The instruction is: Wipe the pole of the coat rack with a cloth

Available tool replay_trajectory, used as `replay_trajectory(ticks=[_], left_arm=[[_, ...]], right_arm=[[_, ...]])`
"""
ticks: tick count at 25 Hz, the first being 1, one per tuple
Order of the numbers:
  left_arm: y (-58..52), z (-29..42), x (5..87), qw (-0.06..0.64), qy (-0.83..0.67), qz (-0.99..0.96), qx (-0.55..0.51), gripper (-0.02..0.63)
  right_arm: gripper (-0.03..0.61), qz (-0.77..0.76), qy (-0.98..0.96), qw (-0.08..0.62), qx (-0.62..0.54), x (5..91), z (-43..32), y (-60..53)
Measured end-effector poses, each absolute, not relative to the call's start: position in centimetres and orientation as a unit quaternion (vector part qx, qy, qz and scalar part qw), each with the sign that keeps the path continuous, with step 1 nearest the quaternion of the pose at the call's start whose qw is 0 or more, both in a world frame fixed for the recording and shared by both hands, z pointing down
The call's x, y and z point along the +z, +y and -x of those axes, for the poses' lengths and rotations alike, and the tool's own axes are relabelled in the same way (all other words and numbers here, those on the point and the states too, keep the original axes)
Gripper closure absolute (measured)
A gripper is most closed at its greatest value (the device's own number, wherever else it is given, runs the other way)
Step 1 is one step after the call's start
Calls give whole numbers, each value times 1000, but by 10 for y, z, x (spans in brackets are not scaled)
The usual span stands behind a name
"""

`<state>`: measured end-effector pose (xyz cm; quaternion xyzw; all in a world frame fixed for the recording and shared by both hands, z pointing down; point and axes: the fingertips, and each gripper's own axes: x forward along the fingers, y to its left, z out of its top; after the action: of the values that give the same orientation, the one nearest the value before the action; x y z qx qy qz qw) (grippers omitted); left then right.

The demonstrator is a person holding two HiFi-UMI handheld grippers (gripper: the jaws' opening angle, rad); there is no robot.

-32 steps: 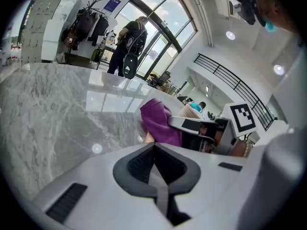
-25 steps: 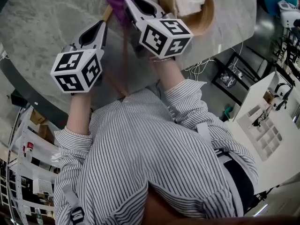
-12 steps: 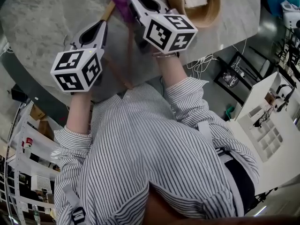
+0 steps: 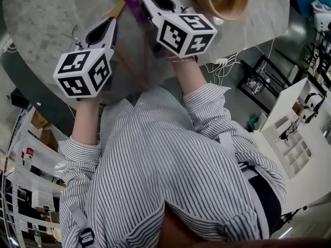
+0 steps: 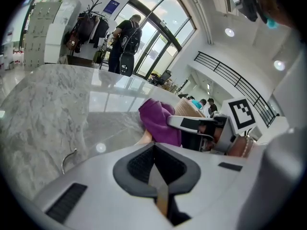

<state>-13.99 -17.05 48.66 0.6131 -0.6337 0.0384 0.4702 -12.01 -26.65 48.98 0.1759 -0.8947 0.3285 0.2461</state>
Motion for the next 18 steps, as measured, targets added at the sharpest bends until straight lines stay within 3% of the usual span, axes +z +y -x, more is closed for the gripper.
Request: replay_trajectory(ticks=[18], left_arm=[[-117,140,485,467,-636,-613,29,604]], right_arm=[[517,-157,-894,255,335,490,122,-192]])
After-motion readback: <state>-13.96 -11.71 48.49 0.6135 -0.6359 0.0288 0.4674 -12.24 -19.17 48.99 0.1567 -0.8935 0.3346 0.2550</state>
